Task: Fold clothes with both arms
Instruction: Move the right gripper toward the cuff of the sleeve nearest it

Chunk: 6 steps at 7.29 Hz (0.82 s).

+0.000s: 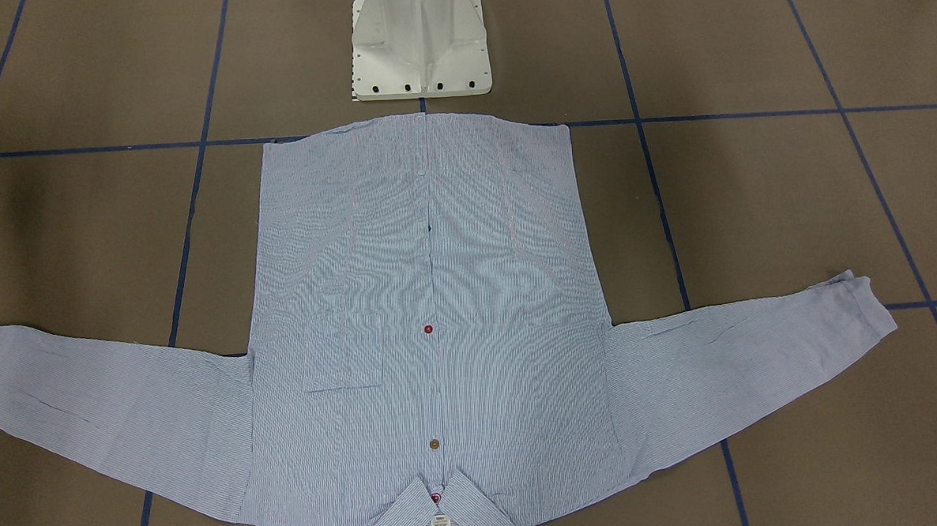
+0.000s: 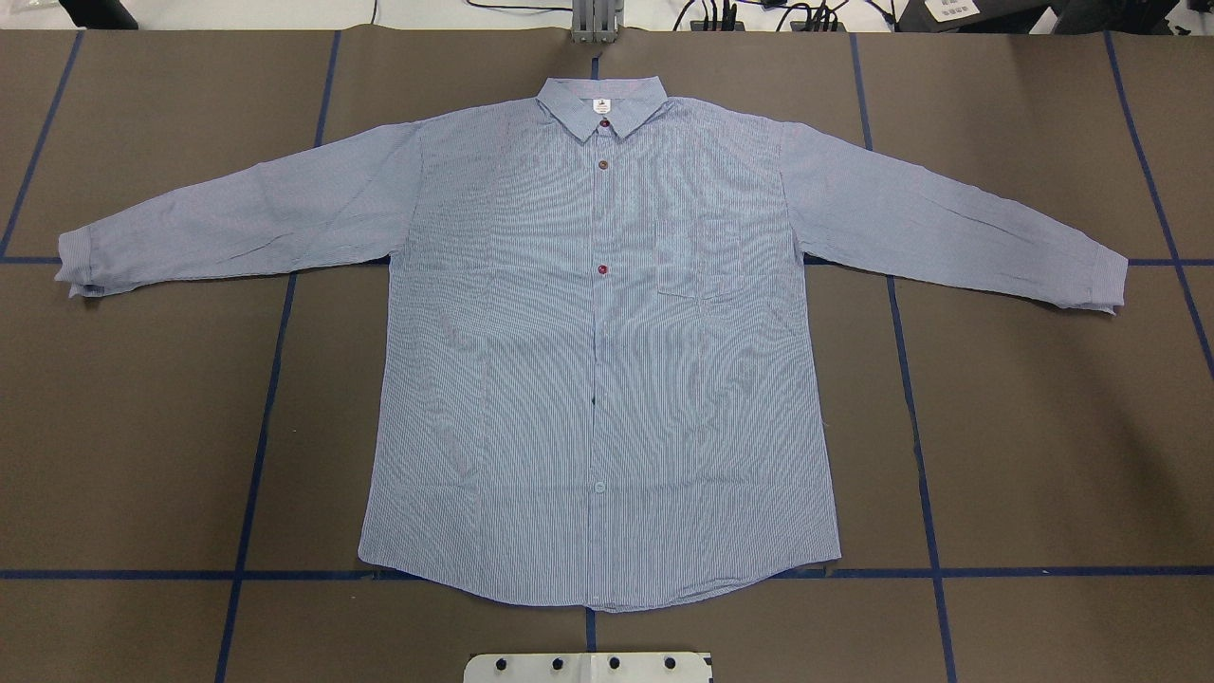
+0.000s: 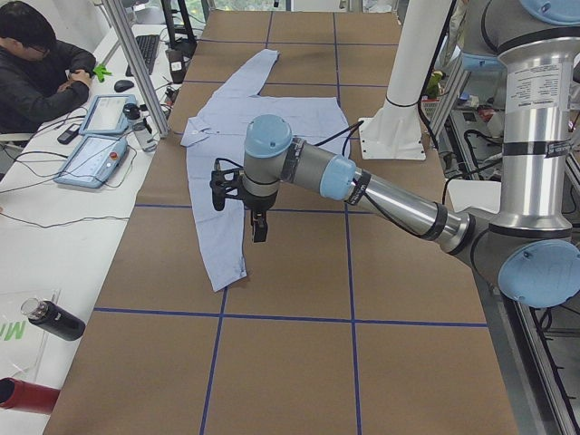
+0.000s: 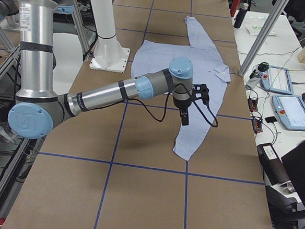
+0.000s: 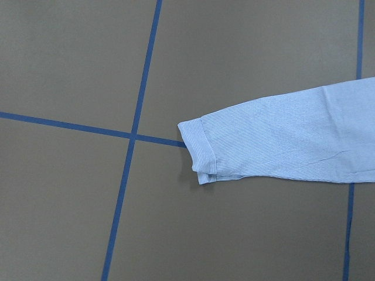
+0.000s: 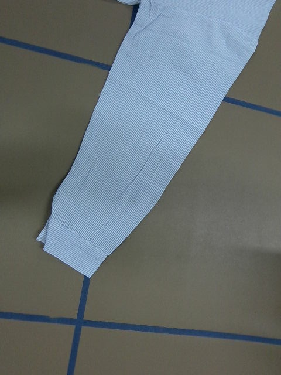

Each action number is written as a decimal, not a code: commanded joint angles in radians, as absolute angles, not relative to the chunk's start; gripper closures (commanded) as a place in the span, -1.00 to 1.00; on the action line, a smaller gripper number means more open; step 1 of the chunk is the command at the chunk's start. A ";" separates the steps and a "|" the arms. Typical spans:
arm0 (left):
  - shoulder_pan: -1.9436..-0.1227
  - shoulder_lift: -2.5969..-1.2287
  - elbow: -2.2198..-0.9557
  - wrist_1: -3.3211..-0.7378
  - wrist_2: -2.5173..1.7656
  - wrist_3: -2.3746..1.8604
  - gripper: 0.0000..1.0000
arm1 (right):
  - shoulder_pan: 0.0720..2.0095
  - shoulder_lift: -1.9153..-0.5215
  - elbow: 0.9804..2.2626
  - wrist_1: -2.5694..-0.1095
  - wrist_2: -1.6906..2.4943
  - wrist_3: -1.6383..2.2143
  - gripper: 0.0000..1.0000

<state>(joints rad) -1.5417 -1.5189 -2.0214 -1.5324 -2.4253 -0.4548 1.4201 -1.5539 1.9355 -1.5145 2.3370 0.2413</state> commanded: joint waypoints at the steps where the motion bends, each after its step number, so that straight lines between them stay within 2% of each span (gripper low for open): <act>1: -1.540 -1.496 -2.011 -1.627 -2.290 -0.166 -1.00 | 1.384 -1.542 1.912 -1.513 2.338 0.242 -1.00; 2: -1.540 -1.485 -2.000 -1.632 -2.234 -0.003 -1.00 | 1.353 -1.551 1.875 -1.456 2.336 0.239 -1.00; 6: -1.540 -1.480 -1.980 -1.637 -2.241 0.009 -1.00 | 1.202 -1.525 1.570 -0.972 2.223 0.242 -0.97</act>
<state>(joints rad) -1.5403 -1.4809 -1.9831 -1.6351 -2.2419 0.0051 1.2635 -1.5426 1.6537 -1.0985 2.2720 0.2459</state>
